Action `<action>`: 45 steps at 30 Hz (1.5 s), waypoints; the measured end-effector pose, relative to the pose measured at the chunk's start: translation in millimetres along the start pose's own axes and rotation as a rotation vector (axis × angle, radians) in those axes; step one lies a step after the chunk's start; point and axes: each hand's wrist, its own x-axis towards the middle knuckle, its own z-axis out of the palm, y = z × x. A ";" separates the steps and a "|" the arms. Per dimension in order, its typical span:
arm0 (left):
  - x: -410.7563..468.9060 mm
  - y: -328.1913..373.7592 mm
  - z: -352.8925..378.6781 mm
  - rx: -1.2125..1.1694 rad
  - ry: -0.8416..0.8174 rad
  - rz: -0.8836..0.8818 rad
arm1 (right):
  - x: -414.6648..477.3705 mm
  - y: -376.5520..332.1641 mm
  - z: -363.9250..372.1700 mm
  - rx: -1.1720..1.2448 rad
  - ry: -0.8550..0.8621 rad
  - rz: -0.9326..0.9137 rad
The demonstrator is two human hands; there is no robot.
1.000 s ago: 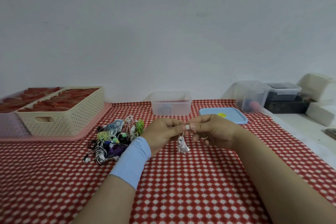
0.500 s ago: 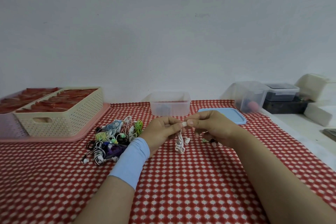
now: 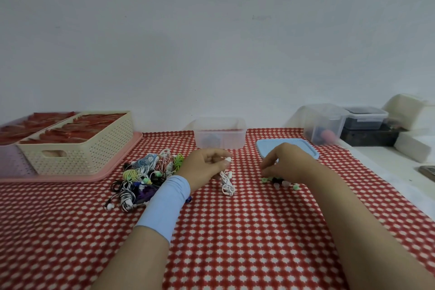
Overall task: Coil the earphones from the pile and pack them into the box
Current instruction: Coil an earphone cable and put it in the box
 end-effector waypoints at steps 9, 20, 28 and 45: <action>3.2 -3.7 -9.4 0.143 0.030 -0.043 | 6.4 -16.8 16.0 0.062 0.127 -0.085; 6.6 -5.1 -12.4 0.568 0.089 -0.003 | 0.4 -33.8 40.1 0.359 0.033 -0.226; 19.2 -4.6 7.3 0.820 -0.042 0.140 | 1.7 -32.8 38.6 0.335 0.101 -0.153; 6.0 -2.2 12.3 -0.192 0.048 -0.016 | -7.8 -33.6 22.5 1.119 -0.234 -0.013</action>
